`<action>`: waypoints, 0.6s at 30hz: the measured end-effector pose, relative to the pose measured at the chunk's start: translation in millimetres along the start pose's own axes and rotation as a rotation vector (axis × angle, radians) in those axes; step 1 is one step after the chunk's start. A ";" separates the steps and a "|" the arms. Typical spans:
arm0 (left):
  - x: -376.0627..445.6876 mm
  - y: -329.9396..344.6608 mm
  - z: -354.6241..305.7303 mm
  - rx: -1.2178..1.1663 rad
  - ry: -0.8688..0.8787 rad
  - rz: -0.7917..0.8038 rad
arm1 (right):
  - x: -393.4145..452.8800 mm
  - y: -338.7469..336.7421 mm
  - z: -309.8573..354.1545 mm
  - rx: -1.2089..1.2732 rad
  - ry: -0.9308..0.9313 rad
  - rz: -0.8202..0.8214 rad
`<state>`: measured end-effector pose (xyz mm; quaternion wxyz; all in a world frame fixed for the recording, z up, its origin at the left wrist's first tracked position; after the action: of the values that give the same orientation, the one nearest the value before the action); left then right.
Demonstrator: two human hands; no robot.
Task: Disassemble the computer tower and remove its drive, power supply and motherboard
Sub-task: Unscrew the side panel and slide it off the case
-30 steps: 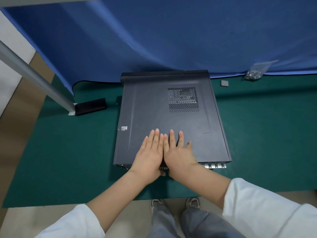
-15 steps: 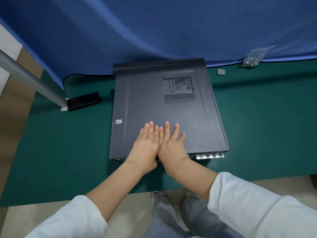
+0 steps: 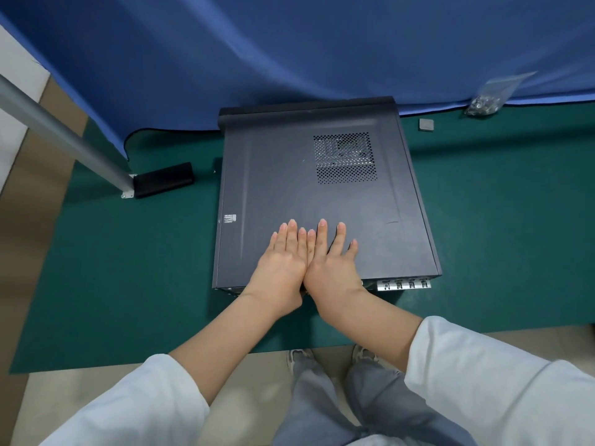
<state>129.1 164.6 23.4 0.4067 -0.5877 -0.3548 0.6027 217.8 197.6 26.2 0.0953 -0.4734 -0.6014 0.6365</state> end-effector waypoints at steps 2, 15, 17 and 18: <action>-1.1 -0.5 0.0 -0.003 -0.002 0.000 | -0.5 -0.1 0.2 0.001 0.002 0.002; -9.6 8.8 -3.1 -0.002 0.021 -0.078 | -8.6 6.0 6.6 -0.006 0.007 -0.020; -11.6 8.8 -1.4 -0.024 0.026 -0.105 | -9.7 5.7 3.4 -0.007 -0.015 -0.020; -13.8 9.5 0.8 -0.040 0.032 -0.126 | -10.7 6.1 1.6 -0.009 -0.025 -0.018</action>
<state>127.3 148.1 20.7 0.4374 -0.5817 -0.3966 0.5595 225.1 187.6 26.0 0.0915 -0.4605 -0.6095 0.6388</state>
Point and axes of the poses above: each hand's wrist, its own x-axis towards the middle knuckle, its own y-axis out of the palm, z = x × y, the point moved 2 cm from there along x, towards the middle knuckle, and after that the axes turned 2 degrees about y, right-handed, at the moved point
